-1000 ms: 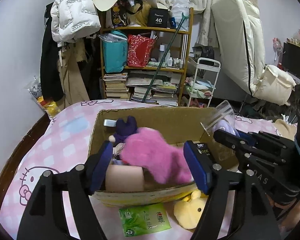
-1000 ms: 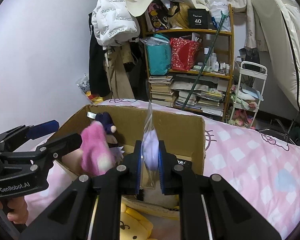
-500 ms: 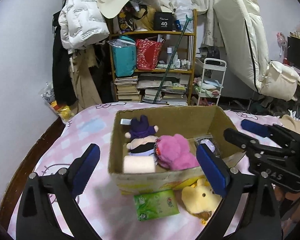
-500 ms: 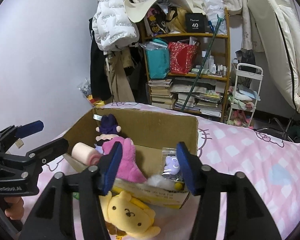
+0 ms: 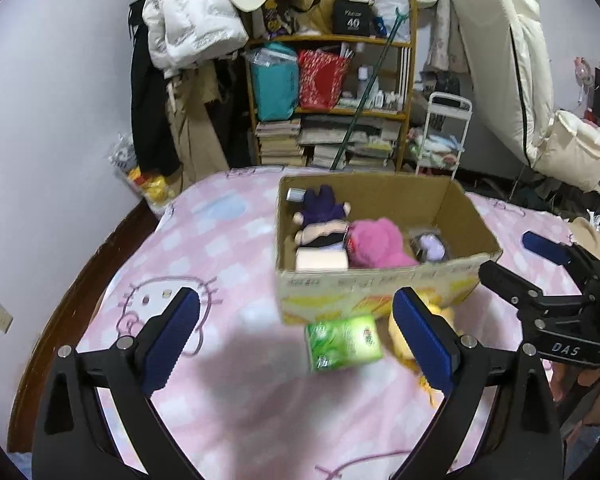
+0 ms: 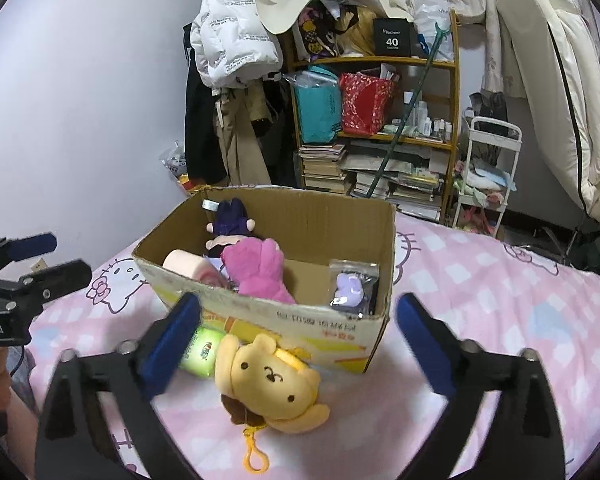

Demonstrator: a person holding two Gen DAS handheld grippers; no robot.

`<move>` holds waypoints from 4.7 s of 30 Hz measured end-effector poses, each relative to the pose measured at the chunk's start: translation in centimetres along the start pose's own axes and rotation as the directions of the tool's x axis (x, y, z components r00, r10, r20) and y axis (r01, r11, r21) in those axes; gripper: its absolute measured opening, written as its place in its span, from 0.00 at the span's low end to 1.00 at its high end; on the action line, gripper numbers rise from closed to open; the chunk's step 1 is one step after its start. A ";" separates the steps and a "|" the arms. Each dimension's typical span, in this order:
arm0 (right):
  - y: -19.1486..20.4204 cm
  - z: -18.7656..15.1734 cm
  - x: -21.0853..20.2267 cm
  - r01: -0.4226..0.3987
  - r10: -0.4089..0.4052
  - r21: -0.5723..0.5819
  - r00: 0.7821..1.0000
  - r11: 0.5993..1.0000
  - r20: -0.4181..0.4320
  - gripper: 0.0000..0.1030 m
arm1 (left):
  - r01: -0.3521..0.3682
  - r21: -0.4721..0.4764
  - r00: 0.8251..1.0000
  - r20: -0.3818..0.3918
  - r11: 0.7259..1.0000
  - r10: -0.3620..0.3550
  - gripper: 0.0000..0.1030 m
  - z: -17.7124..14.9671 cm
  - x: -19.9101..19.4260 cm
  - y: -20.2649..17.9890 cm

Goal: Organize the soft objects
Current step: 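Move both tools down toward the yellow bear and green tissue packet, then grasp the green tissue packet with the left tool while the right grasps the yellow bear, then lift the tissue packet and yellow bear over the box with both tools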

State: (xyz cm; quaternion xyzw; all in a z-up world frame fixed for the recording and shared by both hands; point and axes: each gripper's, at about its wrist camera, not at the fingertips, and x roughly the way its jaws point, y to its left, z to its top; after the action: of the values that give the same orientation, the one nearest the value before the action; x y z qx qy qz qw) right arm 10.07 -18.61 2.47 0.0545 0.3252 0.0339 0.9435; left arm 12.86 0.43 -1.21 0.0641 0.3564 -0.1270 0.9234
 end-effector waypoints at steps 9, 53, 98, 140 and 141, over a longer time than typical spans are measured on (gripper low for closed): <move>0.2 -1.2 1.5 -0.017 0.017 -0.003 0.997 1.000 -0.079 1.00 | -0.005 0.000 0.997 -0.071 1.000 0.005 0.93 -1.4 1.1 0.3; 0.1 -5.2 11.7 -0.111 0.140 0.095 0.909 0.989 -0.392 1.00 | 0.127 -0.013 0.929 -0.350 0.992 -0.124 0.93 -2.8 13.3 -2.7; 1.7 -6.5 12.4 -0.098 0.085 -0.007 0.898 0.995 -0.432 1.00 | 0.172 -0.067 0.880 -0.437 0.983 -0.184 0.73 -4.7 16.7 -3.2; -0.5 -2.1 -0.8 -0.010 0.011 0.018 1.000 1.000 -0.018 0.85 | -0.059 -0.098 0.997 -0.065 0.993 0.052 0.70 -2.7 1.0 0.5; -0.5 -1.8 -1.5 -0.007 0.007 0.012 1.000 1.000 0.008 0.85 | -0.051 -0.096 0.998 -0.028 0.994 0.049 0.70 -2.5 0.3 0.8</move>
State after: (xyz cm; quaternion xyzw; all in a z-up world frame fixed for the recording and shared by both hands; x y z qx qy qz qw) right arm 7.81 -19.06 1.92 0.0613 0.3213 0.0352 0.9444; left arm 11.69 1.67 -3.18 0.0297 0.3725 -0.0854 0.9236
